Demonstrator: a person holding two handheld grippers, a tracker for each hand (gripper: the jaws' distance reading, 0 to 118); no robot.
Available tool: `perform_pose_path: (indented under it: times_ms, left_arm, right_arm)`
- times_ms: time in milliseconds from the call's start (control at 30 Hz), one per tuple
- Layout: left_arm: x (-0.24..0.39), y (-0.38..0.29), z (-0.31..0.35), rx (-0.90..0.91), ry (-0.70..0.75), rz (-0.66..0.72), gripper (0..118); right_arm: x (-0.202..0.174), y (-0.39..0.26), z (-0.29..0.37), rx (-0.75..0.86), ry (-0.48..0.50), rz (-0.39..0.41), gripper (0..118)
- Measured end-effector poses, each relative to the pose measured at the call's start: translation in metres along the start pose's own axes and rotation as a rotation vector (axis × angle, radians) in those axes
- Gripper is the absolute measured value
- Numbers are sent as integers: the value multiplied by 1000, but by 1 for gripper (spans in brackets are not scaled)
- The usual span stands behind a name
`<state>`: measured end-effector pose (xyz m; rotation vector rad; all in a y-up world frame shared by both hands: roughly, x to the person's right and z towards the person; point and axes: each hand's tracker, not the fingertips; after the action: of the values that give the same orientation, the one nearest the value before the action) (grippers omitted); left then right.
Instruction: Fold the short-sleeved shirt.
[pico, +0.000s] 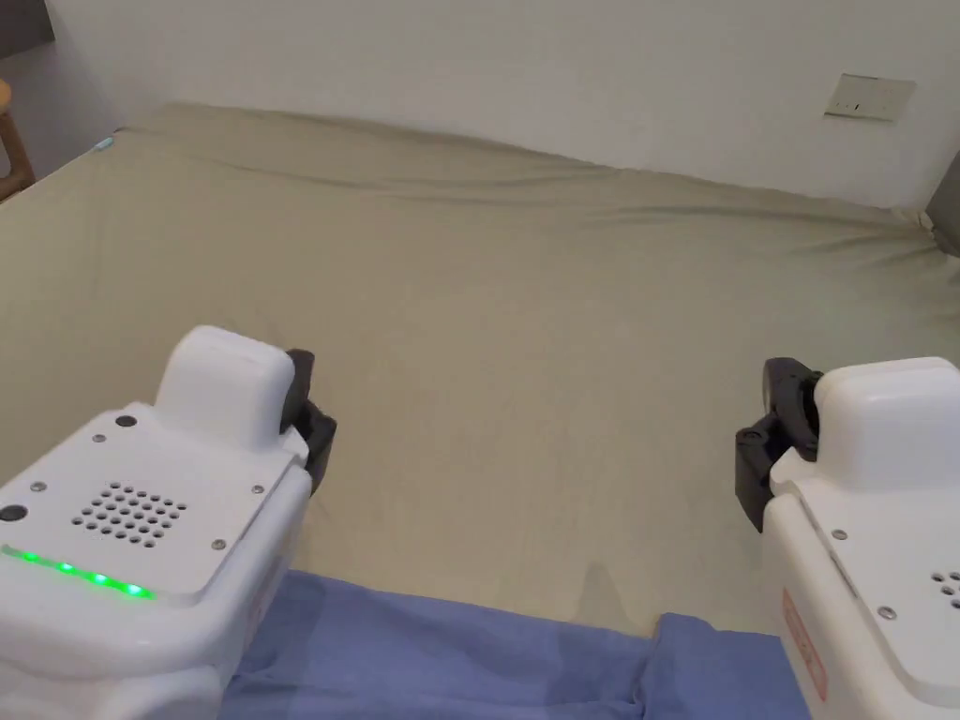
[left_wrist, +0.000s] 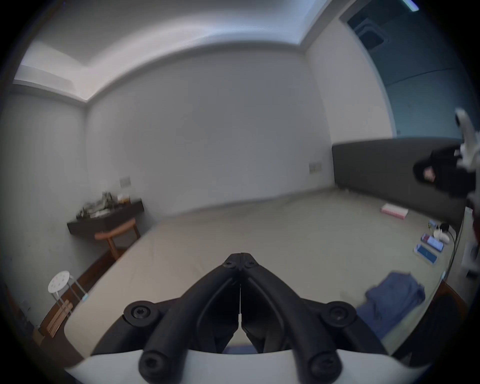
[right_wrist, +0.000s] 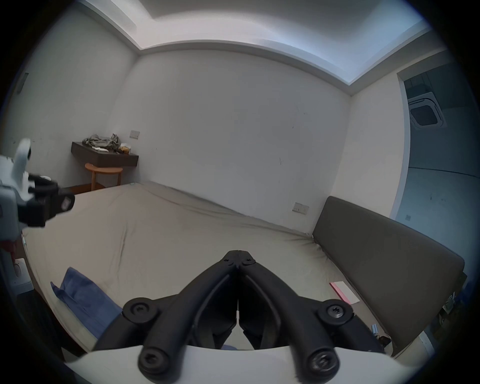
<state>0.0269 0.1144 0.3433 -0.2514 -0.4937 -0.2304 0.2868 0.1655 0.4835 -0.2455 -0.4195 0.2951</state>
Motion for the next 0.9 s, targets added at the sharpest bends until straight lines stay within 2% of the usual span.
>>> perform_pose_path:
  times_ms: [100, 200, 233, 467, 533, 600, 633, 700, 833, 867, 900]
  left_arm:
    - [-24, -47, -28, -194, -74, 100, 2]
    - [-60, -102, -58, -421, -97, 250, 95]
    - [-72, -117, -62, -452, -84, 290, 108]
    - [-165, -204, -66, -660, -40, 577, 109]
    - [-181, -221, -70, -709, -137, 673, 109]
    - [-191, -235, -73, -697, -273, 844, 109]
    - [-191, -238, -75, -679, -320, 888, 108]
    - [-183, -243, -81, -645, -433, 923, 108]
    - [-165, -244, -101, -624, -550, 969, 108]
    - [-163, -244, -106, -622, -562, 1003, 106]
    - [-165, -244, -110, -607, -573, 1053, 88]
  right_arm:
    - [7, -15, -9, -48, 1, -9, 3]
    - [14, -28, -18, -96, 0, -14, 3]
    - [16, -32, -20, -108, -5, -15, 3]
    - [32, -50, -36, -191, -10, -79, 3]
    - [32, -53, -40, -202, -10, -93, 3]
    - [29, -53, -42, -216, 4, -109, 3]
    - [28, -53, -42, -220, 11, -116, 3]
    - [24, -53, -43, -225, 20, -117, 3]
    - [16, -49, -41, -227, 39, -112, 3]
    - [14, -48, -40, -227, 45, -115, 3]
    - [13, -47, -39, -226, 51, -117, 3]
